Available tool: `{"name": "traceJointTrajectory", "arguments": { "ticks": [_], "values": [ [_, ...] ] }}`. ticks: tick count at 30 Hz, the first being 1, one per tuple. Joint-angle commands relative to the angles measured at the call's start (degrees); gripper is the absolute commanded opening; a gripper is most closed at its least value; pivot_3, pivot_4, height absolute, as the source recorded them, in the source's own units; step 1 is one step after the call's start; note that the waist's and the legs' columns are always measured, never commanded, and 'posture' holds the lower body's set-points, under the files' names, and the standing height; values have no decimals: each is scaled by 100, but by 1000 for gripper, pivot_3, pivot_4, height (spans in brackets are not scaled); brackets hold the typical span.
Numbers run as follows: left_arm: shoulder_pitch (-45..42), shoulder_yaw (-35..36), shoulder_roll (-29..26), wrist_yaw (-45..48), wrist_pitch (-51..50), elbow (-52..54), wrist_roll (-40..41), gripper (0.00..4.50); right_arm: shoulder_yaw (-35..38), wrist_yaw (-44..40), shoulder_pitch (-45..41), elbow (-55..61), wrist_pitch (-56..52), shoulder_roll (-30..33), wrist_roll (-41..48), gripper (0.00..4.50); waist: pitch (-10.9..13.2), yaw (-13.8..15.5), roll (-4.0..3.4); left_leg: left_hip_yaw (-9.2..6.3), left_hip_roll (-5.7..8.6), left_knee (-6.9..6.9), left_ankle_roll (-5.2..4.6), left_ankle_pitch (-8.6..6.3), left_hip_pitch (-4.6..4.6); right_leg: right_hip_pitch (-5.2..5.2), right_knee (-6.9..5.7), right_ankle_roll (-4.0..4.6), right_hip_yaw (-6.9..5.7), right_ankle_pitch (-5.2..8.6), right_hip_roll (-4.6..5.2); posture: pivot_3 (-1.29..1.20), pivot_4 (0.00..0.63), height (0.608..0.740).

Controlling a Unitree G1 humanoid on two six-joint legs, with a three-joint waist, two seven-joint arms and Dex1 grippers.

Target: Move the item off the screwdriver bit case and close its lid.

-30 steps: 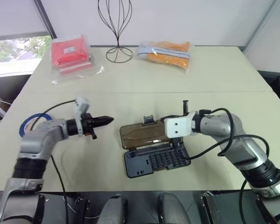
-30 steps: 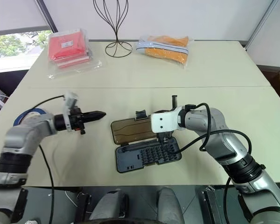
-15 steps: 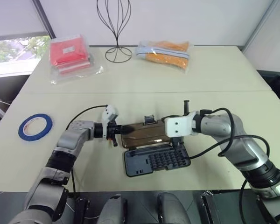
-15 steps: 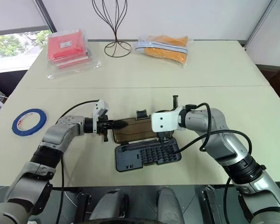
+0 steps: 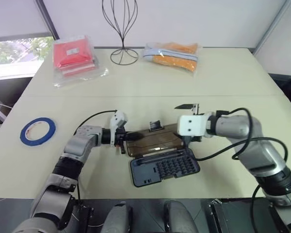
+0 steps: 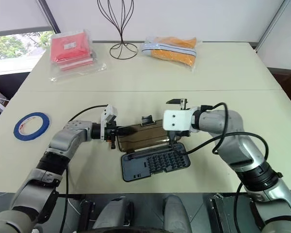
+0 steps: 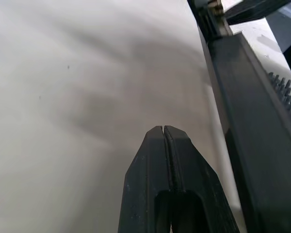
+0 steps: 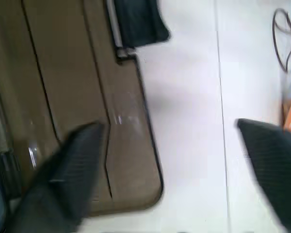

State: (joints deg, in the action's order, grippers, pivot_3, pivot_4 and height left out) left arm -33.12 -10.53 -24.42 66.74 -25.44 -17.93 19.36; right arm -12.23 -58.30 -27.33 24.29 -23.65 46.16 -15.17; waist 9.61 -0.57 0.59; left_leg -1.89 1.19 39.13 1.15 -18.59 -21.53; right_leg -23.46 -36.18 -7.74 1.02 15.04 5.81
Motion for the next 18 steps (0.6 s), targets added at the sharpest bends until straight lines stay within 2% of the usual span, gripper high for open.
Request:
{"name": "traceJointTrajectory", "arguments": {
  "ticks": [1,7,12,18],
  "values": [
    [-158,18,0,188,104,89,20,0,650,-419,115,586,-555,323,603,4462,0,-5,1,0,0,0,-1,-1,0,0,2,0,0,0,0,0,150,740],
    [-246,-90,-109,685,-161,661,218,0,1930,-796,564,1059,-1401,913,1592,4462,2,-5,3,0,-1,0,-4,-2,0,1,2,0,1,0,1,0,150,740],
    [-251,-392,-203,1213,-703,1279,477,0,2880,-868,1190,650,-1488,1524,1728,4462,3,14,5,1,-1,0,-6,-3,0,3,3,0,1,0,1,0,150,740],
    [-204,-1056,-603,2017,-602,1309,232,0,3404,-787,1584,528,-1398,1823,1933,4462,3,-43,3,7,-2,-1,-10,-5,6,4,3,0,5,0,1,0,150,740]
  ]
}}
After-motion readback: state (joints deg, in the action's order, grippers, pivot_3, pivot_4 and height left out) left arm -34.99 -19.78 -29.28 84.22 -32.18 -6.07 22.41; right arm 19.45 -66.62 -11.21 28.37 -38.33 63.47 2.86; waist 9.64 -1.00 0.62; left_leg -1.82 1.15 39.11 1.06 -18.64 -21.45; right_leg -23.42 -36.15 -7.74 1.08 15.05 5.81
